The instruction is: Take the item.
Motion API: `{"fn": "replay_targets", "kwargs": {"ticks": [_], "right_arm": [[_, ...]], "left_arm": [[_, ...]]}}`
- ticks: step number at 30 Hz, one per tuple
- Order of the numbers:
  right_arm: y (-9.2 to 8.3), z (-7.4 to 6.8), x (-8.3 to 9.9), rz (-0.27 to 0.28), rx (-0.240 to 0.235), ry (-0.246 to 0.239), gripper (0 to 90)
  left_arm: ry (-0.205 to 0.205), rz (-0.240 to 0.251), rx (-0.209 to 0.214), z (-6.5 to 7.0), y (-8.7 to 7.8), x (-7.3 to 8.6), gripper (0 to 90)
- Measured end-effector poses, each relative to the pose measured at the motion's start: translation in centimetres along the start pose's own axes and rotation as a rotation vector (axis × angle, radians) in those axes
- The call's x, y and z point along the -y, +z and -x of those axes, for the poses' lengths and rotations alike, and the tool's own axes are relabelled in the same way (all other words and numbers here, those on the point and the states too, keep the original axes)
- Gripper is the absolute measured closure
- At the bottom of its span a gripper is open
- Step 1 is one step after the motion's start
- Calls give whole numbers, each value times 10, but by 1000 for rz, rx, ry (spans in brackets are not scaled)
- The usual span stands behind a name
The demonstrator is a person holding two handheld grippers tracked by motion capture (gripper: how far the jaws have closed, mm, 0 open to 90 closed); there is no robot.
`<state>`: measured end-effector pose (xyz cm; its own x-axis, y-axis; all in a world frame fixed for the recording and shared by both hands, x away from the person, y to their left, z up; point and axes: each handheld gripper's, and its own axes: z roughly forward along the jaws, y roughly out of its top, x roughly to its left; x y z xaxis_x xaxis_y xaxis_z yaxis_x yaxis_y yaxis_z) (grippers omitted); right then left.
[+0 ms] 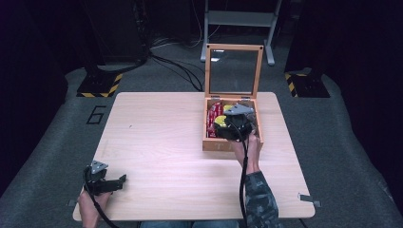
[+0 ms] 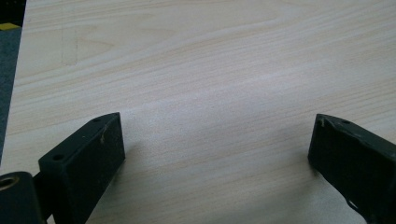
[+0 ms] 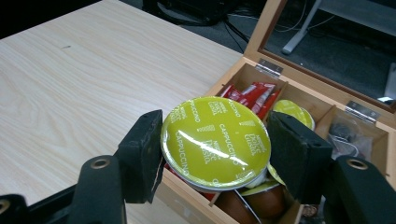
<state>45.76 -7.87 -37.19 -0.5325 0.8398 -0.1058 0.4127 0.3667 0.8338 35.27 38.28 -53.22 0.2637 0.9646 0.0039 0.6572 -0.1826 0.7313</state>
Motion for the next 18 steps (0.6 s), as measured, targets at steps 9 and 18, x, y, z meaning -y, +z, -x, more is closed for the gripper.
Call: {"fn": "replay_targets", "kwargs": {"ticks": [9, 18], "right_arm": [[7, -14, -2, 4, -31, -23, 374], [14, -25, -2, 8, -58, -30, 374]], "left_arm": [[0, 0, 1, 0, 0, 0, 36], [0, 1, -1, 0, 0, 0, 36]]}}
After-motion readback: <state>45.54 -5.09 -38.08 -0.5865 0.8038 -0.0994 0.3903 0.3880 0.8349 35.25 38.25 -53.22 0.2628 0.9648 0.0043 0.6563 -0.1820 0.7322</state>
